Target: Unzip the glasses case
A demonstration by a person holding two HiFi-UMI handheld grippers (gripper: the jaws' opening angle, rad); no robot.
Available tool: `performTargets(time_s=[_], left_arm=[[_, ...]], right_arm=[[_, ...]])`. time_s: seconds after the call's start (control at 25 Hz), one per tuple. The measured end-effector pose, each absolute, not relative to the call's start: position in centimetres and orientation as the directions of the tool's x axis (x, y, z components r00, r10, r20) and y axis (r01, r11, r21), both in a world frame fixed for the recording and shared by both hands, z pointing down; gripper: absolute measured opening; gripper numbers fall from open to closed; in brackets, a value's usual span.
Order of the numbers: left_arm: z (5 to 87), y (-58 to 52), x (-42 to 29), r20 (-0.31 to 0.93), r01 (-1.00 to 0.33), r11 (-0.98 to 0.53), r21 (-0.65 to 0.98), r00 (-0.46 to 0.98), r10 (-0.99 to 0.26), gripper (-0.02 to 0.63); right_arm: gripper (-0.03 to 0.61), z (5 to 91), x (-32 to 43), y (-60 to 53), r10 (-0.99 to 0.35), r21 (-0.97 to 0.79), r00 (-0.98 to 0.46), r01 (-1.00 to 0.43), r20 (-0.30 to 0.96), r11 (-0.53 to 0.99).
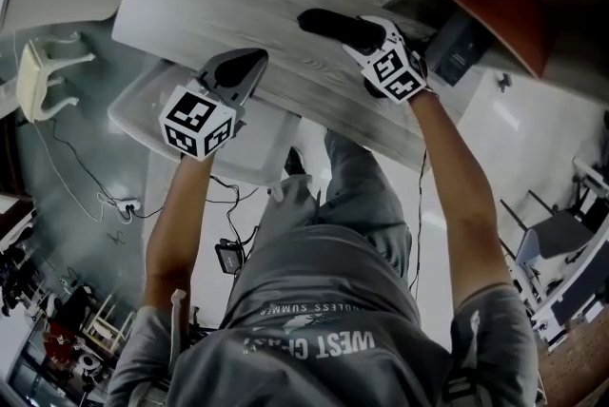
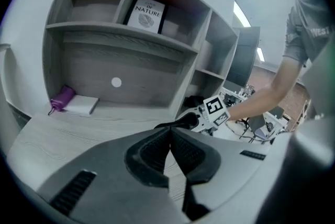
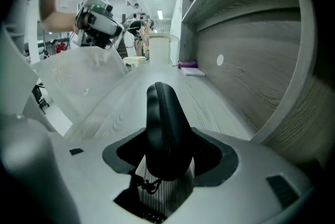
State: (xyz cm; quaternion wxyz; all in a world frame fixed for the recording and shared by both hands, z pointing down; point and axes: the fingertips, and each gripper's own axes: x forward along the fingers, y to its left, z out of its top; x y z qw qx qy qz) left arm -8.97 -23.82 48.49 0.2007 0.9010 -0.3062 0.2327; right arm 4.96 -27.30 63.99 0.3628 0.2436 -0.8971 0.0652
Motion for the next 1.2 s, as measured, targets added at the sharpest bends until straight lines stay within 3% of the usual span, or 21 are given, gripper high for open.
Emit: performTargets(time_s=[0.32, 0.6, 0.88, 1.08, 1.2], left_arm=[[56.9, -24.7, -8.7, 0.715, -0.545, -0.836, 0.065, 0.61, -0.341, 0.003], [63.3, -24.0, -7.9, 0.846, -0.291, -0.95, -0.109, 0.476, -0.242, 0.081], [65.4, -22.4, -6.5, 0.868, -0.035, -0.979, -0.2, 0.457, -0.194, 0.107], [65.4, -21.9, -5.2, 0.851, 0.013, -0.975, -0.221, 0.492, -0.186, 0.101], [65.5, -21.6, -5.2, 0.853, 0.034, -0.974, -0.225, 0.491, -0.18, 0.065]], right_arm=[[0.262, 63.9, 3.7, -23.7, -0.265, -0.105, -0.699, -0.438, 0.664, 0.893], [0.262, 63.7, 3.4, -21.6, -0.213, -0.133, -0.731, -0.384, 0.648, 0.914], [0.262, 63.7, 3.7, -20.4, -0.178, -0.144, -0.74, -0.349, 0.648, 0.926], [0.262, 63.7, 3.6, -20.1, -0.178, -0.134, -0.741, -0.341, 0.648, 0.931], [0.262, 63.8, 3.5, -20.2, -0.18, -0.127, -0.739, -0.339, 0.65, 0.932]])
